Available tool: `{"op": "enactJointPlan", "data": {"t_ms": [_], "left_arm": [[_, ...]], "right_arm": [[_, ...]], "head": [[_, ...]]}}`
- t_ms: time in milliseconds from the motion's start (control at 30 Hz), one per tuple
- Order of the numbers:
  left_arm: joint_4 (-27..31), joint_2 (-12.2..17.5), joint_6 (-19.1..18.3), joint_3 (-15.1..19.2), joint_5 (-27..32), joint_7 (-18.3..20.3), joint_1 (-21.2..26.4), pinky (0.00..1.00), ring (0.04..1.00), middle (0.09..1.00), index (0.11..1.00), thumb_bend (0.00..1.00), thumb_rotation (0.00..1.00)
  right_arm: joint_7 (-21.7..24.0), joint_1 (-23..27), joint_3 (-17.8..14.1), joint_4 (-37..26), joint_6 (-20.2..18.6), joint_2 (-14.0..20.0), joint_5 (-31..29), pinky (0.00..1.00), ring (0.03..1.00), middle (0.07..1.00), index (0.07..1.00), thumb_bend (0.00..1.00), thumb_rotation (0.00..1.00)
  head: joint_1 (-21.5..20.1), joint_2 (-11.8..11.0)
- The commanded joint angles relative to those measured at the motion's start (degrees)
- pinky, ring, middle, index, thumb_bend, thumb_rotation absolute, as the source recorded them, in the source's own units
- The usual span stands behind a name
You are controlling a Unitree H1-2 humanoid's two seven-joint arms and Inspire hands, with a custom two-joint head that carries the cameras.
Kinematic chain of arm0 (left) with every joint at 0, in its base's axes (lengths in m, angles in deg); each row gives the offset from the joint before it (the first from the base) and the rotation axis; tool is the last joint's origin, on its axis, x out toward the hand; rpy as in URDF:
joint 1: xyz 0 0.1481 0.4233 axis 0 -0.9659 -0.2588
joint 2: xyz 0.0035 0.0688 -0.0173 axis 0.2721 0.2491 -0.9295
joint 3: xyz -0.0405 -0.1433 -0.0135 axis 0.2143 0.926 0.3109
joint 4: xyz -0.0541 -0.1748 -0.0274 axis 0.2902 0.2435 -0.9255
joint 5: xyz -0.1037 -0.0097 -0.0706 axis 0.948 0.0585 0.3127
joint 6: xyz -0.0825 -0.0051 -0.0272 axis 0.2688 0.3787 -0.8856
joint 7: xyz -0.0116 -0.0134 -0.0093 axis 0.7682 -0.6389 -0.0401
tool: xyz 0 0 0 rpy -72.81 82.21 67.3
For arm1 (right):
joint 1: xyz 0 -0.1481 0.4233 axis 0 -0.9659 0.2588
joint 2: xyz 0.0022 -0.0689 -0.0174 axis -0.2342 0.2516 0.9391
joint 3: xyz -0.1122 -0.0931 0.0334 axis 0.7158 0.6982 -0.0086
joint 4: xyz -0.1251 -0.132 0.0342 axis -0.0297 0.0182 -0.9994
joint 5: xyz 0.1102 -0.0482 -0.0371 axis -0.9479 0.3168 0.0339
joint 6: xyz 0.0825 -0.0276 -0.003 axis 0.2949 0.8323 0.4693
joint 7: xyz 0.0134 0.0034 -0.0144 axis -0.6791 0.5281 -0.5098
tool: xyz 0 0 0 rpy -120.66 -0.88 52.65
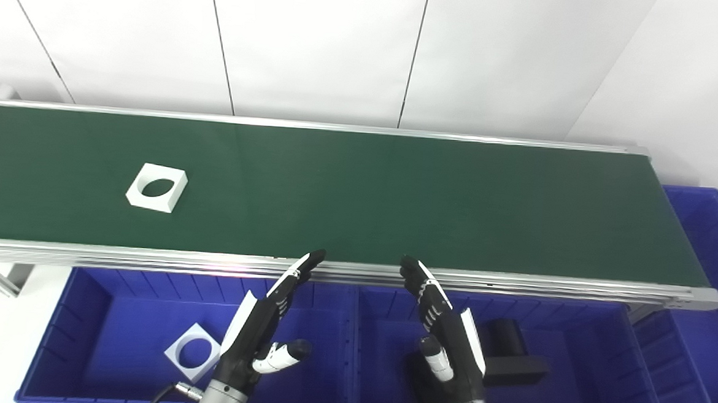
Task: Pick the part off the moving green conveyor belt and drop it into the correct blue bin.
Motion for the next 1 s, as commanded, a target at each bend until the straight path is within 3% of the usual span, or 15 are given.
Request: {"op": "enactJointPlan", "data": {"t_ms": [0, 133, 267, 433, 600, 967], "left_arm": [[0.92, -0.53, 2.22, 0.06, 0.31, 0.32, 0.84, 0.97, 0.972, 0.943, 0.919, 0.97, 0.86], [0.85, -0.77, 2.22, -0.02, 0.19, 0.21, 0.81, 0.97, 0.97, 0.943, 0.919, 0.97, 0.86], [0.02, -0.88, 2.23, -0.51, -0.22, -0.07, 1.08, 0.96, 0.965, 0.944, 0.917, 0.96, 0.86], [-2.99, -1.88, 2.23, -1.62, 0.25, -0.57, 1.94, 0.93, 0.95, 0.937, 0.903, 0.95, 0.83], [-5.45, -3.33, 2.23, -2.46, -0.74, -2.08, 2.58, 0.87, 0.907, 0.898, 0.859, 1.0, 0.8], [-7.24, -2.66, 2.23, -6.08, -2.06, -6.66, 4.8, 0.84, 0.889, 0.886, 0.843, 1.0, 0.78]], "right_arm": [[0.36, 0.43, -0.02, -0.99, 2.92, -0.53, 0.36, 0.94, 0.934, 0.918, 0.901, 0.97, 0.92], [0.38, 0.42, -0.13, -0.91, 2.92, -0.37, 0.31, 0.94, 0.93, 0.915, 0.899, 0.97, 0.92], [0.12, 0.59, -0.08, -0.3, 2.92, 0.27, 0.84, 0.94, 0.932, 0.917, 0.901, 0.97, 0.93], [1.54, 0.69, -0.84, 1.2, 2.92, 1.64, -0.45, 0.97, 0.955, 0.932, 0.915, 0.99, 0.94], [3.68, 0.79, -2.36, 2.51, 2.92, 1.9, -2.05, 1.0, 0.974, 0.951, 0.934, 0.99, 0.95], [7.31, 1.09, -5.87, 4.11, 2.92, 0.82, -2.47, 1.0, 0.97, 0.945, 0.932, 1.0, 0.96]], "head": [[0.14, -0.03], [0.67, -0.26], [4.08, -2.02], [10.75, -6.18], [13.01, -9.29], [13.88, -10.4]]}}
